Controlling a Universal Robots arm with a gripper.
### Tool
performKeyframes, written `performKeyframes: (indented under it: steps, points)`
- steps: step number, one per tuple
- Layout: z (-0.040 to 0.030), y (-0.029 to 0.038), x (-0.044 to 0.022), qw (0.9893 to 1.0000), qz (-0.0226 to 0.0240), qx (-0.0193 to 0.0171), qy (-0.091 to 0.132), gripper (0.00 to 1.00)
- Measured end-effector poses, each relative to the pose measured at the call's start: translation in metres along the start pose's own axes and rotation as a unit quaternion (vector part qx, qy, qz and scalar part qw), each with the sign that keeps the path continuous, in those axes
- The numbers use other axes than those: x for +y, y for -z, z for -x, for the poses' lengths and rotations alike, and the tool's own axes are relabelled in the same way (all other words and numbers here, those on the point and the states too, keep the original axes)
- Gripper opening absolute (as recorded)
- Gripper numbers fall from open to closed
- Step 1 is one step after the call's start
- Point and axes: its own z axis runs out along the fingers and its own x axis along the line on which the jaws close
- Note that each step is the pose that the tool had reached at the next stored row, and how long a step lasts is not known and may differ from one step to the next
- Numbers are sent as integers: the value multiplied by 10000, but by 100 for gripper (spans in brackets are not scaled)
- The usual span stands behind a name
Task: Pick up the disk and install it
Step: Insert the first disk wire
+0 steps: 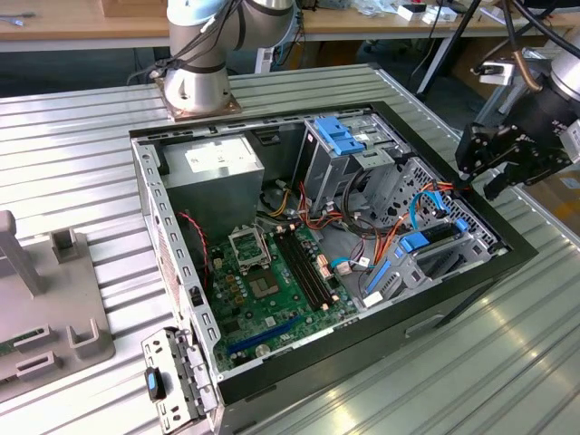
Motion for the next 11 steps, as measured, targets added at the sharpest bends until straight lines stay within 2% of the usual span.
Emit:
performKeyframes:
  steps: [7, 9, 10, 11]
  points:
    - [-1, 0, 1, 10000, 0, 0, 1, 54]
    - [-1, 0, 1, 10000, 0, 0, 1, 41]
    - [-1, 0, 1, 10000, 0, 0, 2, 41]
    - [-1, 0, 1, 10000, 0, 0, 2, 34]
